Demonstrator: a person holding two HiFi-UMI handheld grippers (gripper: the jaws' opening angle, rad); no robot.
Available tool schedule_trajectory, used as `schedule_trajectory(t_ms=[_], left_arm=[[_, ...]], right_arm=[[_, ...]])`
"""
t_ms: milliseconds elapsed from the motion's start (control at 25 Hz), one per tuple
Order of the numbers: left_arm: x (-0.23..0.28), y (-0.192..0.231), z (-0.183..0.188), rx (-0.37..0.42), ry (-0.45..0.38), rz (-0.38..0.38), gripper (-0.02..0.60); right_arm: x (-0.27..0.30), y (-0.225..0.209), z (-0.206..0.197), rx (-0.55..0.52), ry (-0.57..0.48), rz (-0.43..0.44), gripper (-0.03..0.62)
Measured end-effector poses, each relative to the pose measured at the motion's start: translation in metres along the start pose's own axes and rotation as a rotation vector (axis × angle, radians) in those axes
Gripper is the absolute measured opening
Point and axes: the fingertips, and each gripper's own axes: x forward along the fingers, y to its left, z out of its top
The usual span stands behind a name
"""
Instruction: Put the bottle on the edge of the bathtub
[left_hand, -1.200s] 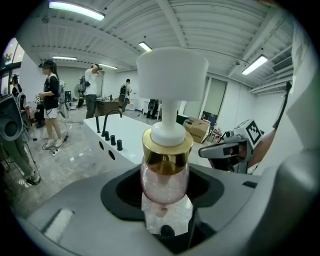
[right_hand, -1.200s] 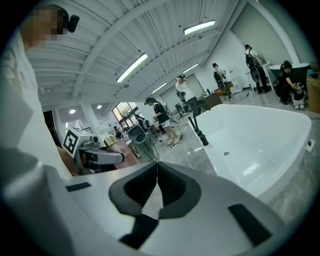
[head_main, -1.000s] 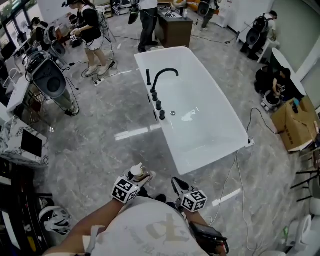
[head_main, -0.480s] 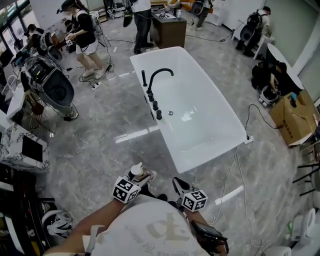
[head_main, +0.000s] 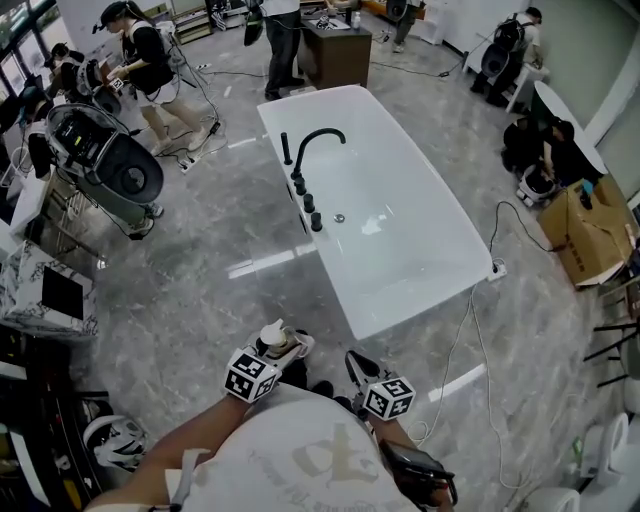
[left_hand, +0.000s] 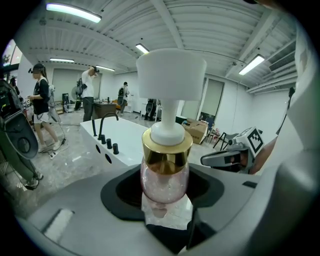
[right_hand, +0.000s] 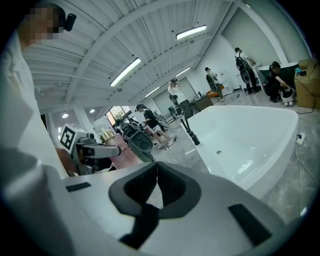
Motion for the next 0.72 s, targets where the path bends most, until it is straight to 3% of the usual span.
schedule_trajectory(t_ms=[720], left_arm=[[0.044,0.026,0.012,-0.047,0.019,-0.014,0.221]], right_arm=[[0.01,-0.033,0.021,0.018,0.009,-0.061,0.006]])
